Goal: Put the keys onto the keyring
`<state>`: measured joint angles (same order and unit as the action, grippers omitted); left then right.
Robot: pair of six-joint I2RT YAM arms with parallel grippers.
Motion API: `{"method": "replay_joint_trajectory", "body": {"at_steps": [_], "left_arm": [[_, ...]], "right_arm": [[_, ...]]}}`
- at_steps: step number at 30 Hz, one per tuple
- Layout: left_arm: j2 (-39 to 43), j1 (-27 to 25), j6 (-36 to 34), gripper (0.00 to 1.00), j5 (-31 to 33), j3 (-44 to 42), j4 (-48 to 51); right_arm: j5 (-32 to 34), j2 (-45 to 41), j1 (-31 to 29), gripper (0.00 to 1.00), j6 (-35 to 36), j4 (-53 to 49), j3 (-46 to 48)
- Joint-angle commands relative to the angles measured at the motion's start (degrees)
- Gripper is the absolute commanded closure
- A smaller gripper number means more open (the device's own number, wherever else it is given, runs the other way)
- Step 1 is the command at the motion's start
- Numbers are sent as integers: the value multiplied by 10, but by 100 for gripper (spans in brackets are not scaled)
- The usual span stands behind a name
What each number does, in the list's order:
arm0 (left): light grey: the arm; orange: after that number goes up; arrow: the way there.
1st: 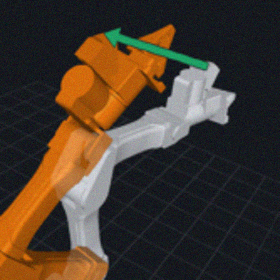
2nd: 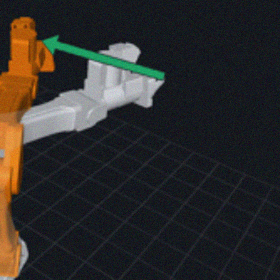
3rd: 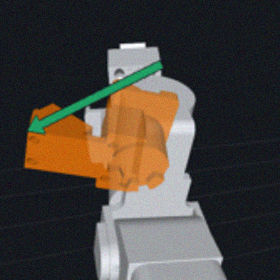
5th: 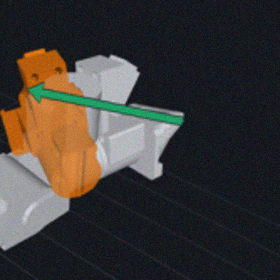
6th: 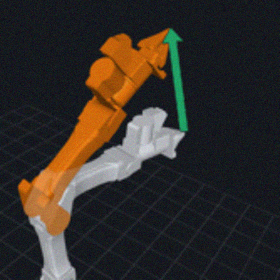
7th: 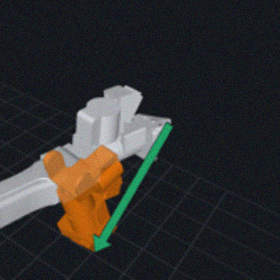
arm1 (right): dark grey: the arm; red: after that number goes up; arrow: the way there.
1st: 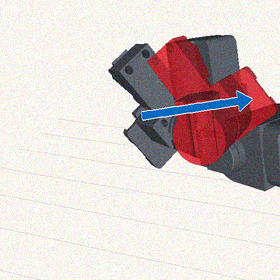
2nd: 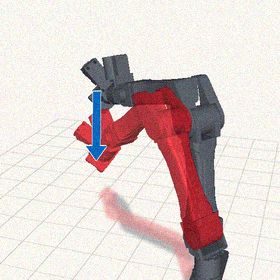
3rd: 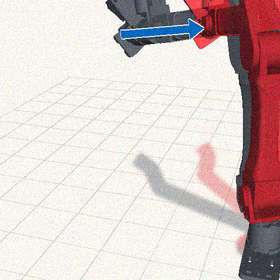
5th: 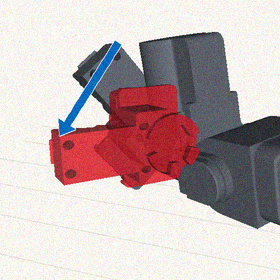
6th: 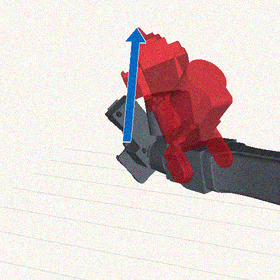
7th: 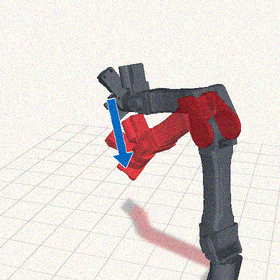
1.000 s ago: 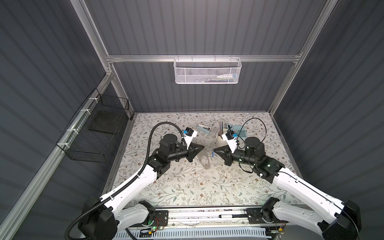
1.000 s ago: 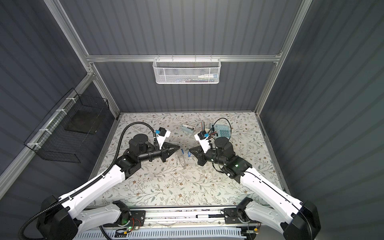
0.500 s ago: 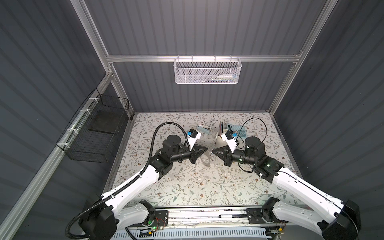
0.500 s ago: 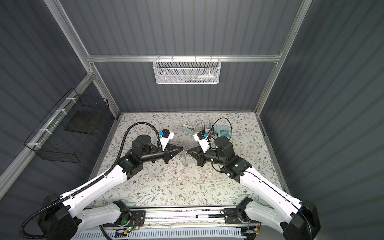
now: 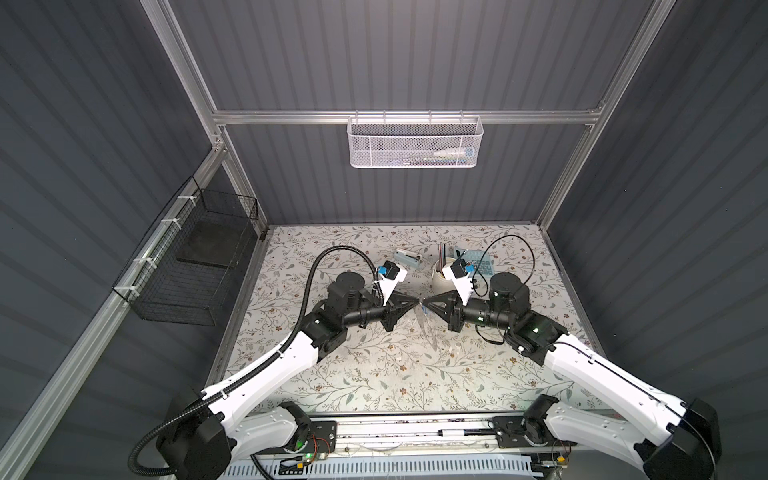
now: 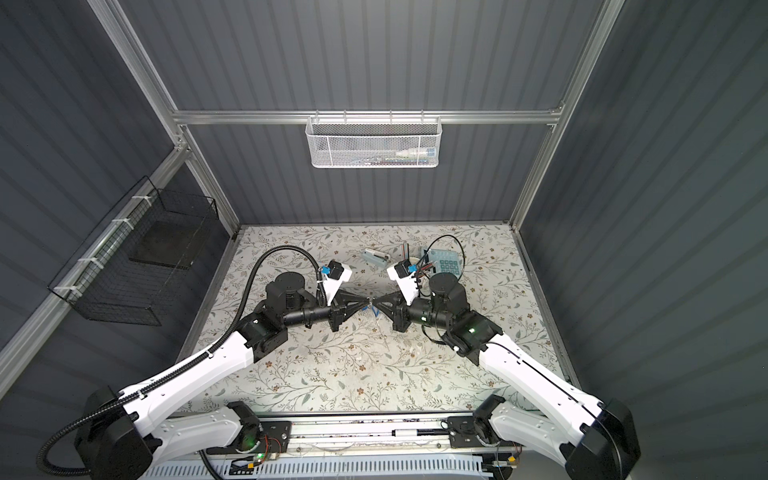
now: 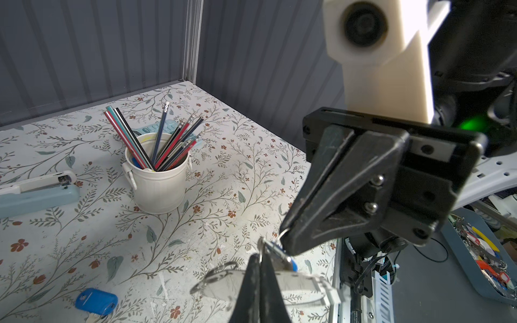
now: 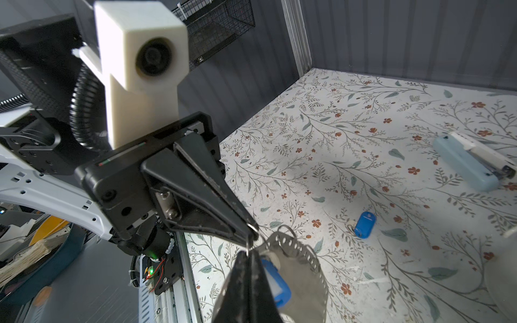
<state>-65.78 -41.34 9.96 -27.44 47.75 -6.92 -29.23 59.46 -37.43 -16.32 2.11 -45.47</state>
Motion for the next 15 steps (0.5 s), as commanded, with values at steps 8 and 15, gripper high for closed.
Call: {"method": "replay_joint_trajectory", "body": {"at_steps": [8,15], "left_arm": [[29,-8,-22,100,-5,9,-19],[36,-9,-28,100,-1,1,-28]], "right_arm": [[18,6,4,100,-19,9,-15],[9,12,11,100,-35,8,-14]]}}
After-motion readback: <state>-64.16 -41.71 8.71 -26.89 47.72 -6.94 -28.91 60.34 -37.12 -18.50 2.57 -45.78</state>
